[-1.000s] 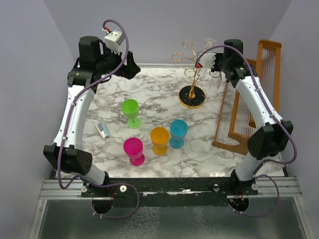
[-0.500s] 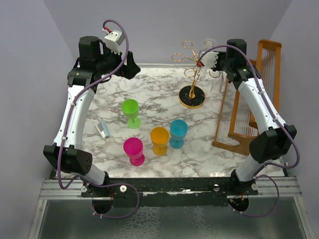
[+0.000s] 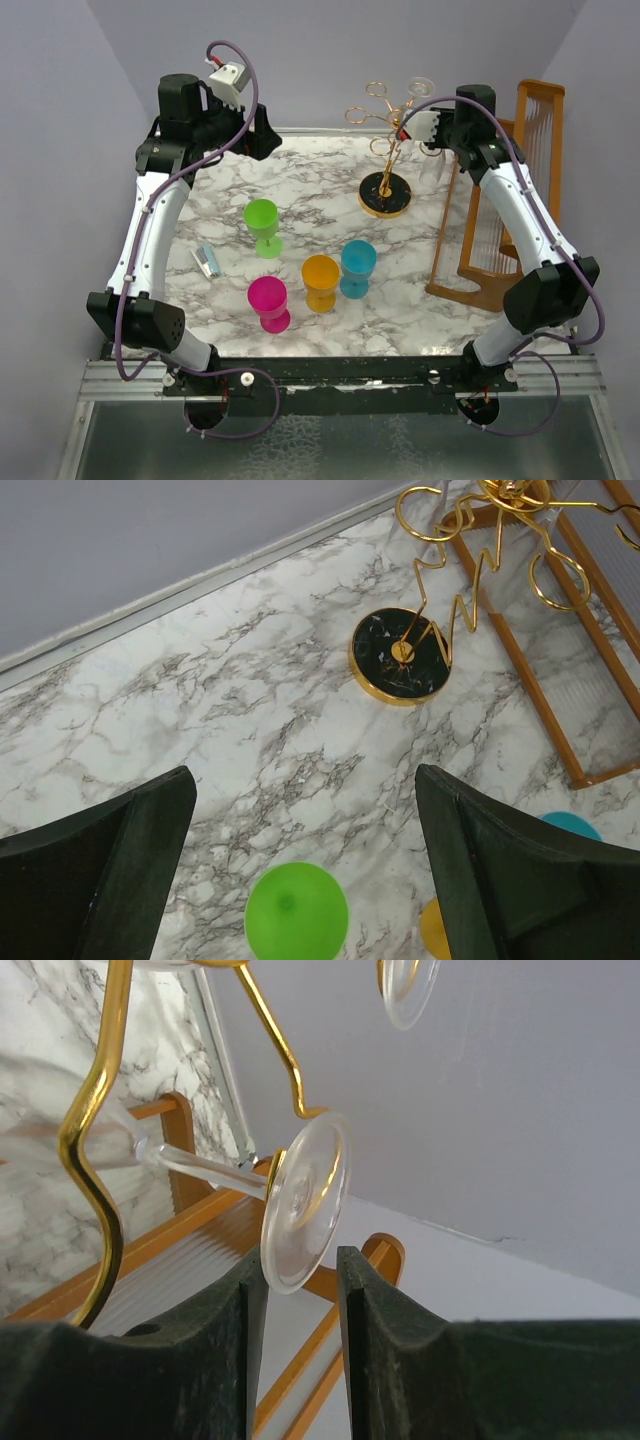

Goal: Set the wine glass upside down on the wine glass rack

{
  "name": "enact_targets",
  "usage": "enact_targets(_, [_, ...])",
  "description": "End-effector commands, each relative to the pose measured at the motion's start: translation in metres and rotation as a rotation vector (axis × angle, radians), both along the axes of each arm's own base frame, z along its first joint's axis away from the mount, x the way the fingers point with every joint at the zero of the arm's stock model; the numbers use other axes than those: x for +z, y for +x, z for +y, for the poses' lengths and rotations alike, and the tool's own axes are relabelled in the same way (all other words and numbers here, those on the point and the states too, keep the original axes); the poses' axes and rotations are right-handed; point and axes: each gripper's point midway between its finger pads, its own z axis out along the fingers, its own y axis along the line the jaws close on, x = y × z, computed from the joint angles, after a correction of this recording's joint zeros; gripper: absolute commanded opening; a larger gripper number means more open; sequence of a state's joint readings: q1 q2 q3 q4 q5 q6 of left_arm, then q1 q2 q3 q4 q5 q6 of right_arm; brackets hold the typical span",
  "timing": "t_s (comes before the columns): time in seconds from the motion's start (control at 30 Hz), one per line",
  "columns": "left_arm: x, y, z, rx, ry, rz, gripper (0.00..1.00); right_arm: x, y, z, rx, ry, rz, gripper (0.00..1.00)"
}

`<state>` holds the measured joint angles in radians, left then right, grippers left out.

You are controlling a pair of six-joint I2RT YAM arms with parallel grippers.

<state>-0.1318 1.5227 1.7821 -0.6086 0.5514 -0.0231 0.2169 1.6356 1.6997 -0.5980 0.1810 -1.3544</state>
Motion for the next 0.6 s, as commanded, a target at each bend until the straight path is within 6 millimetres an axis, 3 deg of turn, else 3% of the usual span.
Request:
enact_targets(0.0, [0.021,-0.008,0.002,-0.006,-0.005,-0.074,0.93,0.025,-0.013,-0.007,-0.035,0.02,-0.068,0.34])
enact_targets(0.37, [0.022,-0.011,0.004,0.0,0.003,-0.089,0.93,0.03,-0.031,-0.012,-0.057,0.055,-0.056,0.47])
enact_targets(0.57, [0.022,-0.012,0.005,0.004,0.005,-0.092,0.93,0.042,-0.054,-0.011,-0.077,0.158,-0.049,0.55])
